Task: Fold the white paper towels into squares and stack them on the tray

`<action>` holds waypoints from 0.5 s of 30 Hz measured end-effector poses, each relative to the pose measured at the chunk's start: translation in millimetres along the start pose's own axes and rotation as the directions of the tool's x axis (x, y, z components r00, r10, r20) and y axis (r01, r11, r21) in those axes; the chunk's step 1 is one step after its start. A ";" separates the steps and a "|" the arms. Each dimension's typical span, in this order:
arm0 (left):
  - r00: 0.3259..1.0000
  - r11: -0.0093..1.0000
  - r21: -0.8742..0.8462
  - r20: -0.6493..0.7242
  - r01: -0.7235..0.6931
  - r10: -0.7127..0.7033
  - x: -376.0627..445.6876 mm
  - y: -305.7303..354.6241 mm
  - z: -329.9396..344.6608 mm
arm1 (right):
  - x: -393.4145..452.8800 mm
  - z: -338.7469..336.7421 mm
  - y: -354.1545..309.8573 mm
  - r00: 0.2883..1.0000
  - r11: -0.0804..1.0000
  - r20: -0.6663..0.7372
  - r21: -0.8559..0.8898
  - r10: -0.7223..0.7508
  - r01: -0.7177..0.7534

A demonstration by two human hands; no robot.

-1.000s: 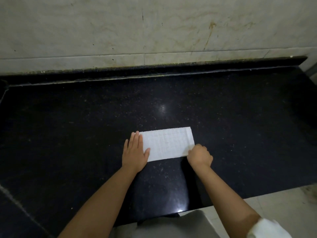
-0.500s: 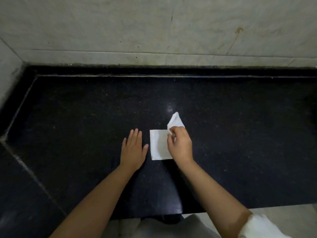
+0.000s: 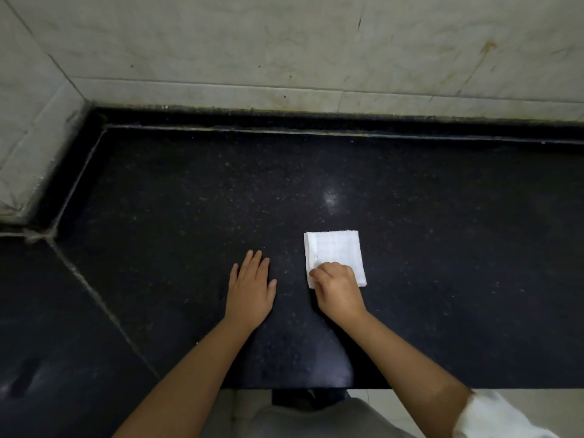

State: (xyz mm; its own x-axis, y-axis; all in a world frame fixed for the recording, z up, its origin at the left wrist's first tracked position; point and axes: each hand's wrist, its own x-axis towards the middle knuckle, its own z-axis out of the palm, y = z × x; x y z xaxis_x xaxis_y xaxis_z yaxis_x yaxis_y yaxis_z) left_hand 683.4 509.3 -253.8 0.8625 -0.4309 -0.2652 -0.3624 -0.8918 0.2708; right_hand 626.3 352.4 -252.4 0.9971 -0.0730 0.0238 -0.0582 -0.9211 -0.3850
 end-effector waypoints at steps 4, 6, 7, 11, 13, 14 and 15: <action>0.997 0.997 -0.027 -0.035 -0.074 0.073 4.3 5.8 4.8 | -6.0 -5.5 10.3 0.994 0.995 0.055 -0.023 -0.097 0.098; 0.973 0.981 -0.048 -0.142 -0.191 0.182 6.6 11.4 8.4 | -13.0 -19.4 23.3 0.996 0.991 0.043 -0.108 -0.080 0.085; 0.942 0.960 -0.042 -0.206 -0.279 0.265 8.6 14.8 13.6 | -17.2 -26.9 30.8 0.998 0.984 0.047 -0.167 -0.050 0.057; 0.812 0.861 0.035 -0.316 -0.508 0.492 15.7 36.7 24.3 | -27.0 -35.9 51.4 0.980 0.948 0.185 -0.319 0.073 -0.011; 0.802 0.834 0.114 -0.230 -0.540 0.551 17.4 50.0 26.8 | -23.1 -34.6 57.1 0.980 0.934 0.196 -0.354 0.026 0.046; 0.815 0.831 0.154 -0.165 -0.534 0.555 17.8 56.2 28.7 | -20.4 -35.4 58.5 0.977 0.937 0.213 -0.344 0.012 0.064; 0.842 0.843 0.178 -0.104 -0.508 0.530 16.8 61.6 28.9 | -18.0 -35.3 61.3 0.973 0.940 0.231 -0.332 -0.003 0.081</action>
State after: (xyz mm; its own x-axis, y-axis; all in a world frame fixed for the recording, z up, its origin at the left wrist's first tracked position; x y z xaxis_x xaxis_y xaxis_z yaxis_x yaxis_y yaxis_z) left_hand 665.4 443.1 -268.3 0.5710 -0.8208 0.0161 -0.8064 -0.5571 0.1984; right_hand 603.0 283.8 -243.9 0.9818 0.0198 -0.1887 0.0098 -0.9985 -0.0537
